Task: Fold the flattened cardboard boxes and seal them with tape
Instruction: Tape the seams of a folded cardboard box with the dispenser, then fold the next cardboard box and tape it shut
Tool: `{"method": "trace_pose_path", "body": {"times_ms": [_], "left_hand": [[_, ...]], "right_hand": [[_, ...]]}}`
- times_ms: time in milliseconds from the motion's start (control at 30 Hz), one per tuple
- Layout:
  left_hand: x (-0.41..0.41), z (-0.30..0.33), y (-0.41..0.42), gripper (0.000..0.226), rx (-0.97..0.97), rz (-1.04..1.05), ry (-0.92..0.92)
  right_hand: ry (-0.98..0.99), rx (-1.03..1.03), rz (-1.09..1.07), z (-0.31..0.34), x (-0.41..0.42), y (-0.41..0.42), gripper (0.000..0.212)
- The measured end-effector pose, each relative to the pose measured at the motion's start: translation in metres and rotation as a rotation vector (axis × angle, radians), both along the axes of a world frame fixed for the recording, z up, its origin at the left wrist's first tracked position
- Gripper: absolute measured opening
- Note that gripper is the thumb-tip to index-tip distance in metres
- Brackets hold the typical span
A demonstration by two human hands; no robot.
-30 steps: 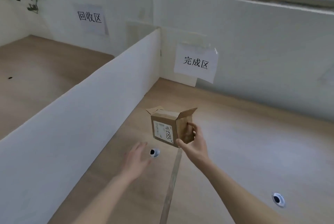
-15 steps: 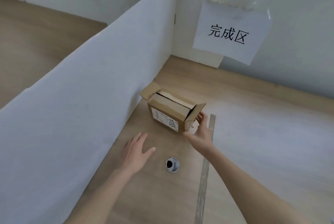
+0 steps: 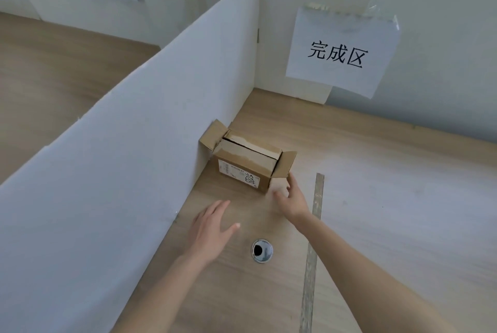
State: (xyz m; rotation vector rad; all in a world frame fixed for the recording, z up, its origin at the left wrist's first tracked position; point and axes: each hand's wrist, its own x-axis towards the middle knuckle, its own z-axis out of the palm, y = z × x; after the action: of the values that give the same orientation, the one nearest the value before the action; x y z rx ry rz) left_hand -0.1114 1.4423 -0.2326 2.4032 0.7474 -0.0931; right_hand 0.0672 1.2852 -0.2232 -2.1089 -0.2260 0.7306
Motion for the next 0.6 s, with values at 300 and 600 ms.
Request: {"method": "trace_pose_path", "body": {"times_ms": [300, 600], "left_hand": [[0.005, 0.096, -0.075, 0.066, 0.121, -0.086, -0.060], [0.038, 0.267, -0.269, 0.072, 0.283, -0.324, -0.269]], "right_hand": [[-0.302, -0.230, 0.196, 0.092, -0.029, -0.119, 0.068], [-0.612, -0.361, 0.125, 0.269, -0.077, -0.325, 0.074]]}}
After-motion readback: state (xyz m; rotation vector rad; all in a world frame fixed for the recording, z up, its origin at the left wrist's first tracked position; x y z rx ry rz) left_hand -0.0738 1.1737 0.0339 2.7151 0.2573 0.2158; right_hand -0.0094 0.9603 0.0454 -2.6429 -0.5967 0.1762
